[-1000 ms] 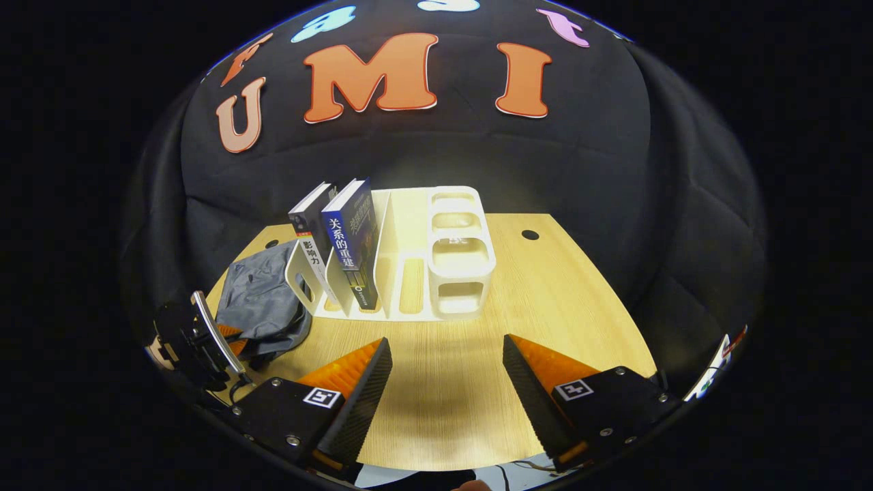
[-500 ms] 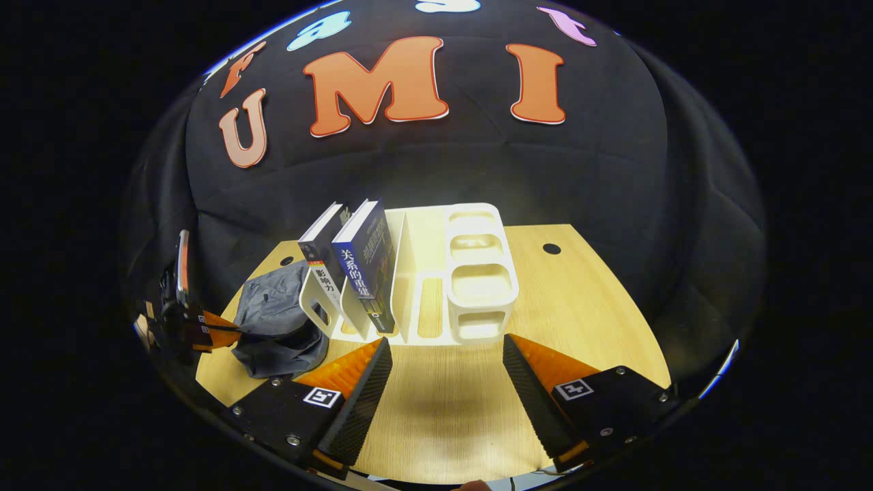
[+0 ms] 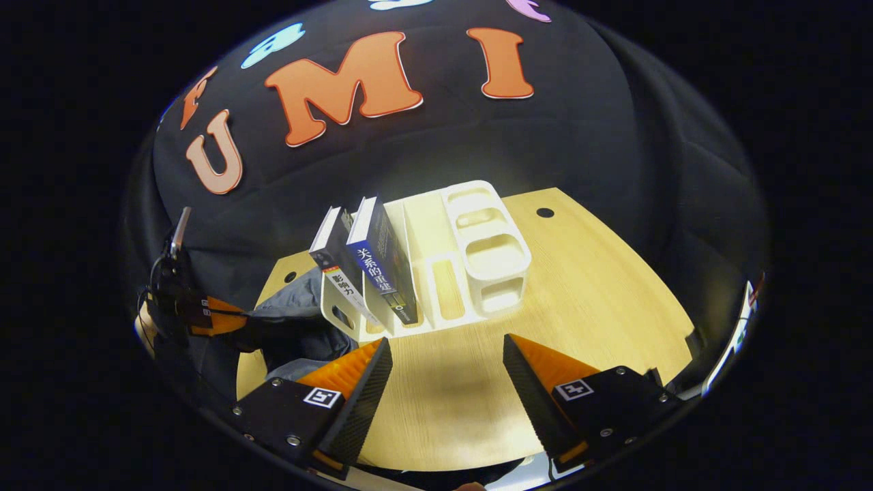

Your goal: Open the schoolbag, grab two books from the bookshelf and put them into the schoolbag.

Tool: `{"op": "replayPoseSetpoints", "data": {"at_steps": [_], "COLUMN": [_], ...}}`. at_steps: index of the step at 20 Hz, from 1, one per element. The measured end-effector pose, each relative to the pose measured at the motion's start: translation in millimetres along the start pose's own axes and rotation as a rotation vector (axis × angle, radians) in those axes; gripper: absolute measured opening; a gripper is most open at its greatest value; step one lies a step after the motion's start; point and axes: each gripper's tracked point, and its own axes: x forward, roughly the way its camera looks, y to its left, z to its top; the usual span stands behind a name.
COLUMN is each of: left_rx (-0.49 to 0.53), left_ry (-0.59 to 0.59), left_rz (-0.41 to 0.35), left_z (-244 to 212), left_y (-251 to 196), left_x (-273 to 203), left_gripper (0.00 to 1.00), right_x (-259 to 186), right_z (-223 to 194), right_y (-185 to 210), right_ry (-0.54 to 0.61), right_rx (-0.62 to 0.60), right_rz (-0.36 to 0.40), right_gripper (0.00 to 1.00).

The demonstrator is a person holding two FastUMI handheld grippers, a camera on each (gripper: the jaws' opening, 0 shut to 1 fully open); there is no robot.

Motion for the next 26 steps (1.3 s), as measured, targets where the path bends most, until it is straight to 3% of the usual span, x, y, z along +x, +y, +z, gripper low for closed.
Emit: {"op": "replayPoseSetpoints", "data": {"at_steps": [4,9,17,21,26], "left_rx": [0.018,-0.003,-0.042,-0.063,-0.106], "left_ry": [-0.053,-0.098,-0.137,-0.155,-0.167], "left_rz": [-0.012,0.012,0.072,0.098,0.101], "left_z": [12.9,22.6,28.5,26.5,22.5], "left_y": [48.6,89.8,125.1,133.8,137.9], "left_x": [-9.1,-10.4,-28.2,-26.5,-24.6], "left_gripper": [0.01,0.00,0.01,0.01,0.00], "right_x": [-13.1,-25.9,-30.4,-9.3,58.0], "right_z": [-2.0,10.0,90.1,139.3,175.6], "right_y": [35.3,92.6,152.5,191.7,220.4], "right_ry": [-0.007,0.036,0.126,0.229,0.369], "right_rx": [0.001,-0.032,-0.196,-0.204,-0.256], "right_rz": [-0.035,0.034,0.139,0.198,0.142], "right_gripper": [0.98,0.98,0.98,0.98,0.98]}}
